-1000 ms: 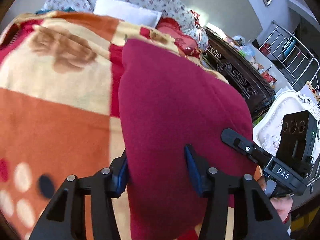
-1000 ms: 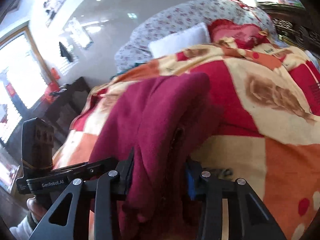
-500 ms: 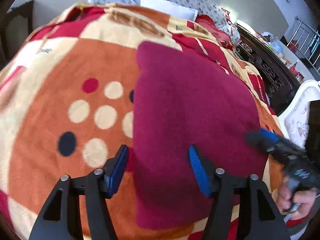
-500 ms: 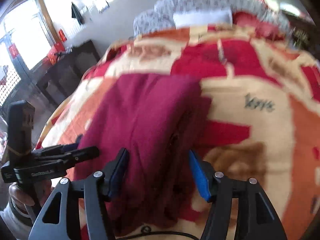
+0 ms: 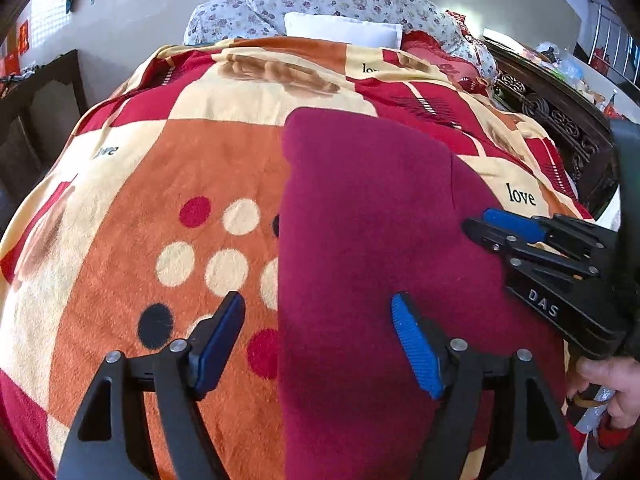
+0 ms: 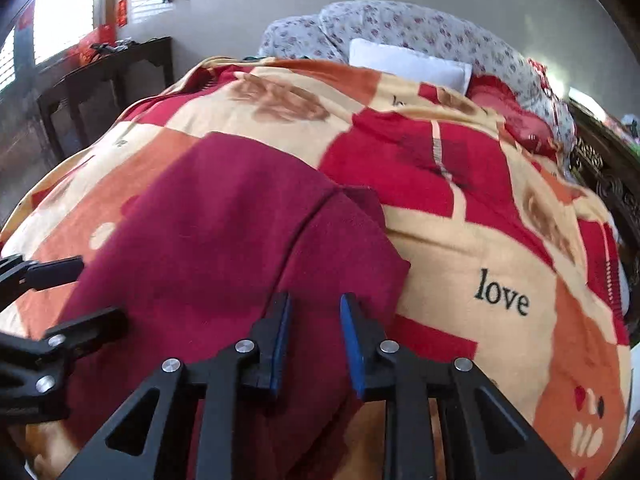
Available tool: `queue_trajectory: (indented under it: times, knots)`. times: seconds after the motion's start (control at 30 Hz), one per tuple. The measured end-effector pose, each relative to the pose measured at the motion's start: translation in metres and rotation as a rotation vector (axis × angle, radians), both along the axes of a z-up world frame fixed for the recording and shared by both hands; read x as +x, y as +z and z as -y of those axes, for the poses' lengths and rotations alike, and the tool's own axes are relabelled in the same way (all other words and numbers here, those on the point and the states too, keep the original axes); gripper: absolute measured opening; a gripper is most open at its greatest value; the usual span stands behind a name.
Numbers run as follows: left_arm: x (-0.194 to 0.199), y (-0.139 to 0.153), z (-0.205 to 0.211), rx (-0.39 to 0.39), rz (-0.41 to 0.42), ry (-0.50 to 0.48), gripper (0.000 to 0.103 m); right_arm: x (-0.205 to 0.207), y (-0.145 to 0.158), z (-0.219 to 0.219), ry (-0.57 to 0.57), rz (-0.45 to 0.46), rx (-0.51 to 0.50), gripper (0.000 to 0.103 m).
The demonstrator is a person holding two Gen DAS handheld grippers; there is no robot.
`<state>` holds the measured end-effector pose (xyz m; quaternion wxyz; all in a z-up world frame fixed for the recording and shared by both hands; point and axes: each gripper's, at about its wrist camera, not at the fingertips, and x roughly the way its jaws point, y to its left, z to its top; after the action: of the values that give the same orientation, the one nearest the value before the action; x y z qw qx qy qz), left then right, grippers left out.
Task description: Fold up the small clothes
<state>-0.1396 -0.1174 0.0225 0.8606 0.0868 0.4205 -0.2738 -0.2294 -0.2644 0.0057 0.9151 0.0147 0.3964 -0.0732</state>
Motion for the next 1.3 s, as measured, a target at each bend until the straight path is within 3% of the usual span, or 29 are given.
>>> queue_trajectory:
  times: [0.23,0.33,0.4,0.6,0.67,0.73,0.87,1.03,1.3]
  knots:
    - [-0.008,0.004,-0.002,0.025,0.064,0.028,0.076,-0.047,0.029,-0.024,0.051,0.046,-0.001,0.033]
    - [-0.014,0.007,-0.005,0.025,0.086,0.046,0.076,-0.059,0.014,-0.035,0.043,0.005,-0.042,0.047]
    - [-0.019,0.010,-0.007,0.025,0.111,0.059,0.076,-0.061,-0.004,-0.032,0.004,-0.024,-0.012,0.049]
    - [-0.036,0.020,-0.021,-0.015,0.159,0.084,0.077,-0.095,0.022,-0.039,-0.033,0.088,0.074,0.055]
    - [-0.043,0.024,-0.026,-0.021,0.181,0.102,0.080,-0.106,0.033,-0.045,-0.066,0.128,0.047,0.072]
    - [-0.049,0.029,-0.031,-0.028,0.203,0.120,0.086,-0.115,0.041,-0.051,-0.094,0.159,0.036,0.079]
    - [-0.059,0.042,-0.042,-0.056,0.235,0.131,0.087,-0.124,0.052,-0.057,-0.129,0.188,0.038,0.087]
    - [-0.070,0.055,-0.048,-0.029,0.310,0.134,0.088,-0.126,0.053,-0.058,-0.153,0.186,0.055,0.091]
    - [-0.074,0.059,-0.054,-0.048,0.314,0.135,0.089,-0.126,0.052,-0.055,-0.179,0.188,0.074,0.096]
